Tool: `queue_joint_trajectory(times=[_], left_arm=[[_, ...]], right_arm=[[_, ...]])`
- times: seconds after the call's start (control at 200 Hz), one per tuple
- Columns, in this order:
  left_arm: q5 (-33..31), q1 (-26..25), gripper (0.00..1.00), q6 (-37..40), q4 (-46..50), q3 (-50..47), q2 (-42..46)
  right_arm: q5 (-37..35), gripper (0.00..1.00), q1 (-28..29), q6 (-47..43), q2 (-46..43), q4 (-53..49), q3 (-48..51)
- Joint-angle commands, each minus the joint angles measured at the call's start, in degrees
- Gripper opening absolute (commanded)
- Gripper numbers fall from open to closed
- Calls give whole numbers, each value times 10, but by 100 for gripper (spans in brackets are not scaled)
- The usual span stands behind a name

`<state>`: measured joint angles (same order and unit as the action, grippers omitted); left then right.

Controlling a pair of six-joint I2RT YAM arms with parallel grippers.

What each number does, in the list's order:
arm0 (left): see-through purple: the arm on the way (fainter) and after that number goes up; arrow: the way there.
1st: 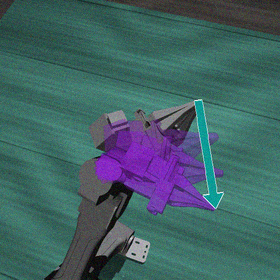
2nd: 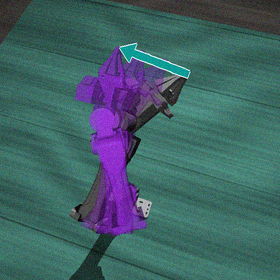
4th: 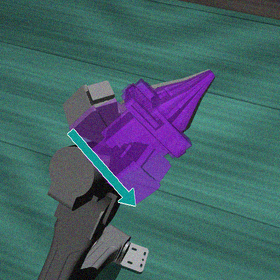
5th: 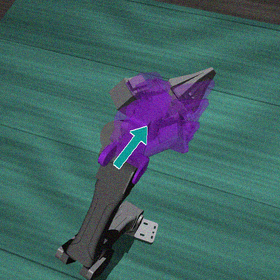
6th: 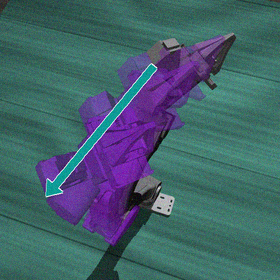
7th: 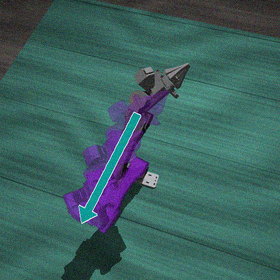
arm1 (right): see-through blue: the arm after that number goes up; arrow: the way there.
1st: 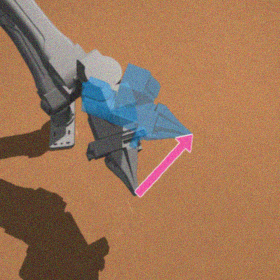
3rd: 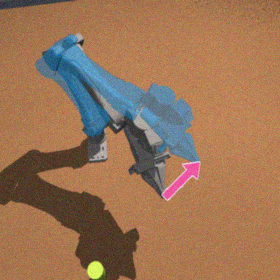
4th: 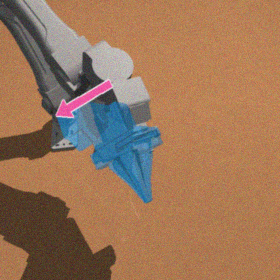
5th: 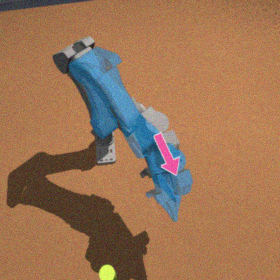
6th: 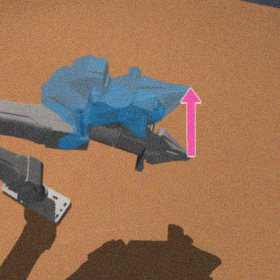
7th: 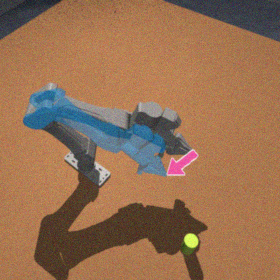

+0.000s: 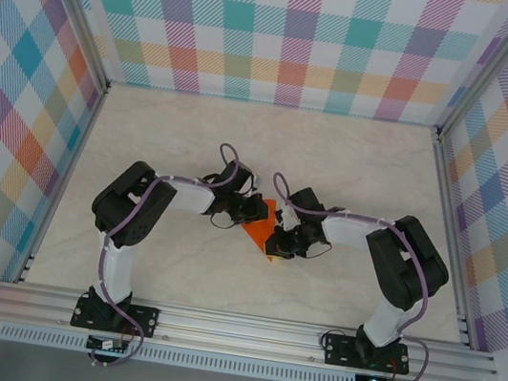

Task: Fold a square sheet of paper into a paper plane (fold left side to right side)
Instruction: Fourth fold the wing at the center of the table.

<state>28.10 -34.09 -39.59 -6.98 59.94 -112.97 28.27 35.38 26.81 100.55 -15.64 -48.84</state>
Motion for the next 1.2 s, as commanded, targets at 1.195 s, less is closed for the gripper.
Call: queue_joint_trajectory(times=[1.195], left_arm=[[10, 128, 15, 145, 173, 44, 139]], right_arm=[[-62, 0, -2, 17, -2, 21, 102]])
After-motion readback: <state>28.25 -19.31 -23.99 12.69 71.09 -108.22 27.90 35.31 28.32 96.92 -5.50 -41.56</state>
